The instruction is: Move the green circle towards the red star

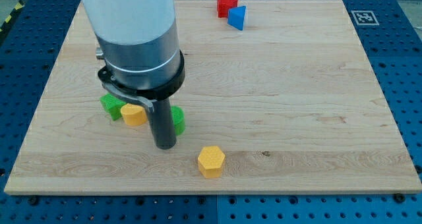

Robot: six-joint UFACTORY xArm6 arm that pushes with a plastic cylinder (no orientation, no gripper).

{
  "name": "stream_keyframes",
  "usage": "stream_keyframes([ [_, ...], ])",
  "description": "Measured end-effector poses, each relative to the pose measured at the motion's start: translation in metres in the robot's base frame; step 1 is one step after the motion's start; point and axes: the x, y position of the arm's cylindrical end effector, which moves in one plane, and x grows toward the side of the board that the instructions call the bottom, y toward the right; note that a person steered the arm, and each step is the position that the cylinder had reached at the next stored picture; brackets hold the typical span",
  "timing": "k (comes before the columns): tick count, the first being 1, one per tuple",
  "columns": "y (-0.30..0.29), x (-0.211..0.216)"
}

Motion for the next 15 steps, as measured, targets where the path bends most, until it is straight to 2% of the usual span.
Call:
stream_keyframes([
  [4,0.021,-0.057],
  [12,0.058,-0.23],
  [13,0.06,-0.236],
  [14,0.077,-0.203],
  [15,0.109,-0.19],
])
